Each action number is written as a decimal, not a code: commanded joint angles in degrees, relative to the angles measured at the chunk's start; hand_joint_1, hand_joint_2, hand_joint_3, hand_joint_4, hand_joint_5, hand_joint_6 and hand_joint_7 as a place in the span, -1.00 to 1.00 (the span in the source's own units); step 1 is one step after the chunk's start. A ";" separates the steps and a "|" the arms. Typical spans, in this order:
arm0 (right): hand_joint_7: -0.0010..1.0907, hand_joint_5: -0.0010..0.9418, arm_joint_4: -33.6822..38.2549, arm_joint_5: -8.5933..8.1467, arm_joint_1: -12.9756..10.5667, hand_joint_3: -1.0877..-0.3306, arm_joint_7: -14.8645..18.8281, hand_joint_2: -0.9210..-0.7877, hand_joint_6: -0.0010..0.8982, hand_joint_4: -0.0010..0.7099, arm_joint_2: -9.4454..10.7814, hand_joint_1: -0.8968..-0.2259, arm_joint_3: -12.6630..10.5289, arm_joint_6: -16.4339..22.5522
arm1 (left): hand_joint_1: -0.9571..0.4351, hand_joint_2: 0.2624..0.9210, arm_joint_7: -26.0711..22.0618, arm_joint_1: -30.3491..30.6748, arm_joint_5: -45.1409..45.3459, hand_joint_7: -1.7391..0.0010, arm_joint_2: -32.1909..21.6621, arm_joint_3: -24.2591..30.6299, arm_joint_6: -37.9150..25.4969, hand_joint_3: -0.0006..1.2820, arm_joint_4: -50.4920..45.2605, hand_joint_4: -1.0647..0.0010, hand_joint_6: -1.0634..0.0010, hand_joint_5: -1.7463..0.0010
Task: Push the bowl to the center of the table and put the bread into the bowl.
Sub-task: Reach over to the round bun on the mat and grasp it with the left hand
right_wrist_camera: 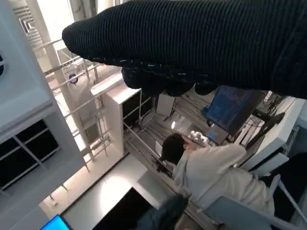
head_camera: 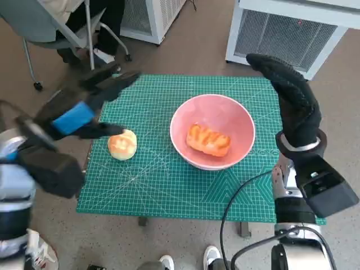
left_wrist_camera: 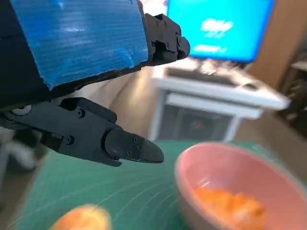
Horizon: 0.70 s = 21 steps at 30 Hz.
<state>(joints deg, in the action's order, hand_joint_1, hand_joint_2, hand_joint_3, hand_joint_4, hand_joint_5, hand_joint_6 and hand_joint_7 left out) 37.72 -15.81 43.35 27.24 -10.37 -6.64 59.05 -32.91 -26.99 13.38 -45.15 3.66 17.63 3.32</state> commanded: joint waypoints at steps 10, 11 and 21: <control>-0.52 -0.99 2.33 -0.87 0.86 -0.09 1.99 -1.00 -0.55 -0.20 0.45 0.08 0.08 -0.51 | -0.17 0.99 -0.34 4.41 0.86 0.96 -2.76 -0.37 -0.83 -1.00 2.14 0.74 0.49 1.00; -0.52 -1.00 2.46 -0.87 0.94 -0.09 2.05 -1.00 -0.55 -0.20 0.47 0.08 0.05 -0.49 | -0.16 0.99 -0.35 4.42 1.01 0.96 -2.72 -0.58 -0.90 -1.00 2.49 0.74 0.49 1.00; -0.52 -1.00 2.71 -1.37 1.21 -0.09 2.95 -1.00 -0.56 -0.21 0.31 0.06 -0.06 -0.88 | -0.14 0.95 -0.97 3.30 3.16 0.97 -1.80 -4.94 -1.23 -1.00 8.20 0.70 0.45 0.99</control>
<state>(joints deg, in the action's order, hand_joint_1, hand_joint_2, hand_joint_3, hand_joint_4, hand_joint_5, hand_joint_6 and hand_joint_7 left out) 39.68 -16.27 44.70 29.22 -10.12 -6.59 58.91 -33.30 -23.30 15.58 -47.04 0.27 16.48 9.67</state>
